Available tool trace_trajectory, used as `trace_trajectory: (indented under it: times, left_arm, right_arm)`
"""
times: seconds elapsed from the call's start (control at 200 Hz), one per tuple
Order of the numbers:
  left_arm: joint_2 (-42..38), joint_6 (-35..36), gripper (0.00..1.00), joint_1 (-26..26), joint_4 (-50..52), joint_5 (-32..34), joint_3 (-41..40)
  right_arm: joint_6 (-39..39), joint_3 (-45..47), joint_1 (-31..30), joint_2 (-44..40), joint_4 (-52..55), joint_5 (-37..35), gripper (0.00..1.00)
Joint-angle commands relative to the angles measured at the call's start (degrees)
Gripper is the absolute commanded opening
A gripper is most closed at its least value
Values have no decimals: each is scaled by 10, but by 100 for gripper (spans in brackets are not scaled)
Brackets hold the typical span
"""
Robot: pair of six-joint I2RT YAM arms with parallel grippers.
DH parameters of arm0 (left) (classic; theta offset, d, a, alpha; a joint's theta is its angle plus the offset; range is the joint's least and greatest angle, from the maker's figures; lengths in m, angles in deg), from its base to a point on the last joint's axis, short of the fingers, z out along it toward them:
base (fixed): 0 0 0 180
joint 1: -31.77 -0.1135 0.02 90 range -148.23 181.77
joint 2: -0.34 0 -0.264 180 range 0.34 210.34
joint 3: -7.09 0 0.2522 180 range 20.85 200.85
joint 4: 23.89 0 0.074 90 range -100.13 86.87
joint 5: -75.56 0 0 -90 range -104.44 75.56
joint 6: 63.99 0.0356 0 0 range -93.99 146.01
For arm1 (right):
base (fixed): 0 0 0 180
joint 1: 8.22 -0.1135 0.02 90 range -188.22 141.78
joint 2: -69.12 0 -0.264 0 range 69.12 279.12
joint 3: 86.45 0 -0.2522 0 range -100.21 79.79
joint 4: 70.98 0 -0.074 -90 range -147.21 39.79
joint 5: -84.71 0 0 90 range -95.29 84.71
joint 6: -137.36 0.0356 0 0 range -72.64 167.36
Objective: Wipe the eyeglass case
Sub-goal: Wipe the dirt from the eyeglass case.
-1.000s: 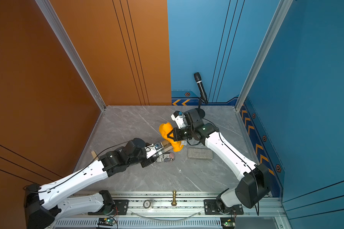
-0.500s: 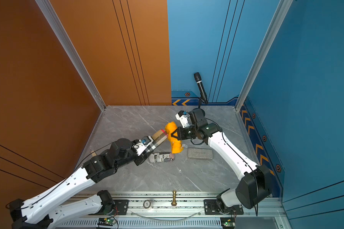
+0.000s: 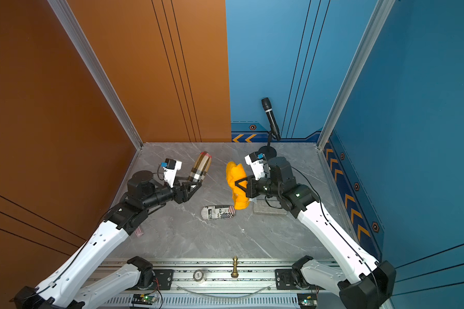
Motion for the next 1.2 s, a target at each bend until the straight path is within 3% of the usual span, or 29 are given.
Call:
trace_trajectory:
  times: [0.0,0.09,0.345,0.466,0.606,0.751,0.906,1.196]
  left_arm:
    - [6,-226,40,-9,-246,-175,-16]
    - [26,-305,40,1,-287,-209,-5]
    - [43,-349,40,71,-305,-215,5]
    - [55,-364,40,103,-325,-227,8]
    - [54,-374,40,108,-324,-229,5]
    - [45,-364,40,105,-299,-217,-1]
    - [33,-354,40,91,-281,-208,-1]
    - [54,-362,39,60,-284,-207,16]
  right_arm:
    - [-9,7,-53,-26,-98,-42,0]
    - [-37,16,-112,-36,-149,-67,0]
    - [-41,-12,-151,16,-270,-57,0]
    - [-51,-44,-113,42,-270,-57,0]
    - [17,-71,-18,57,-317,1,0]
    - [-21,-127,-15,62,-254,5,0]
    - [-48,-98,-55,27,-217,-1,0]
    - [-65,41,-162,-35,-202,-68,0]
